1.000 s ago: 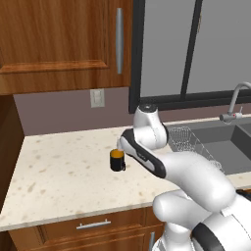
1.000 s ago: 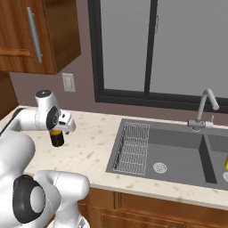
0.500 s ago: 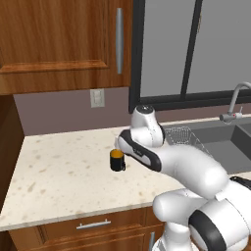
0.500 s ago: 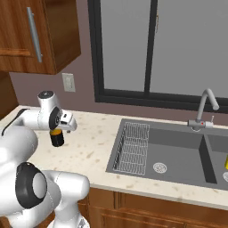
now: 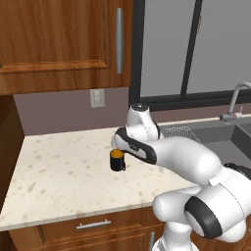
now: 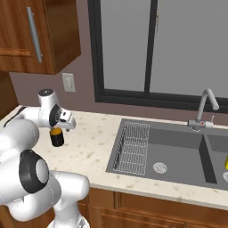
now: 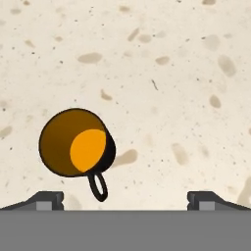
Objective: Place the mug in the left basin and the cup in the right basin of the sink.
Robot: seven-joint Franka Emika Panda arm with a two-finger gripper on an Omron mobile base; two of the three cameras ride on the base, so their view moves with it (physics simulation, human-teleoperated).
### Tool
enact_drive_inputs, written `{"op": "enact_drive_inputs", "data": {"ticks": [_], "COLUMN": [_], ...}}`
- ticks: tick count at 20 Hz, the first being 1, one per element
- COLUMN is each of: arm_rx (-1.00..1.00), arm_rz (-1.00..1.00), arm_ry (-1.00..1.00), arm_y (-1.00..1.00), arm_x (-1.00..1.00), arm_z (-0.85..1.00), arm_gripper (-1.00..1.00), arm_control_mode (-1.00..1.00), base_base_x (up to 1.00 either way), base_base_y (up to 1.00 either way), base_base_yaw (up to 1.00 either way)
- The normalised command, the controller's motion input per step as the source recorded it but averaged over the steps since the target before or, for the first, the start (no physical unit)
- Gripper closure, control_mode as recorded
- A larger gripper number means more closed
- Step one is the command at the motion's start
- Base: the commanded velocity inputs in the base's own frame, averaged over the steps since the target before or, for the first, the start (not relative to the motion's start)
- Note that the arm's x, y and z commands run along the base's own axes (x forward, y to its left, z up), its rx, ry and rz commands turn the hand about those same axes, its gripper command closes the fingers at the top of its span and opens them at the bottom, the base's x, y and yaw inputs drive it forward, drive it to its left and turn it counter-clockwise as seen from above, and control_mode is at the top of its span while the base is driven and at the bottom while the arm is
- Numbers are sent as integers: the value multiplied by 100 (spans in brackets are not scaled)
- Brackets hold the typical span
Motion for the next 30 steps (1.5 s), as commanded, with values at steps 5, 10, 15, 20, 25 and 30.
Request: {"op": "enact_drive_inputs", "data": {"ticks": [5,10,15,20,25,30], "arm_rx": [0,0,0,0,0,0], "arm_rz": [0,0,0,0,0,0], "arm_ry": [4,6,7,5,1,0], "arm_y": [8,7,9,6,0,0], "arm_x": [1,0,0,5,27,26], "arm_z": [0,-7,-11,-6,-3,-11], "arm_gripper": [-100,-100,-100,-100,-100,-100], "arm_control_mode": [-100,-100,-100,-100,-100,-100], "base_base_x": [0,0,0,0,0,0], "base_base_y": [0,0,0,0,0,0], "base_base_yaw": [0,0,0,0,0,0]}}
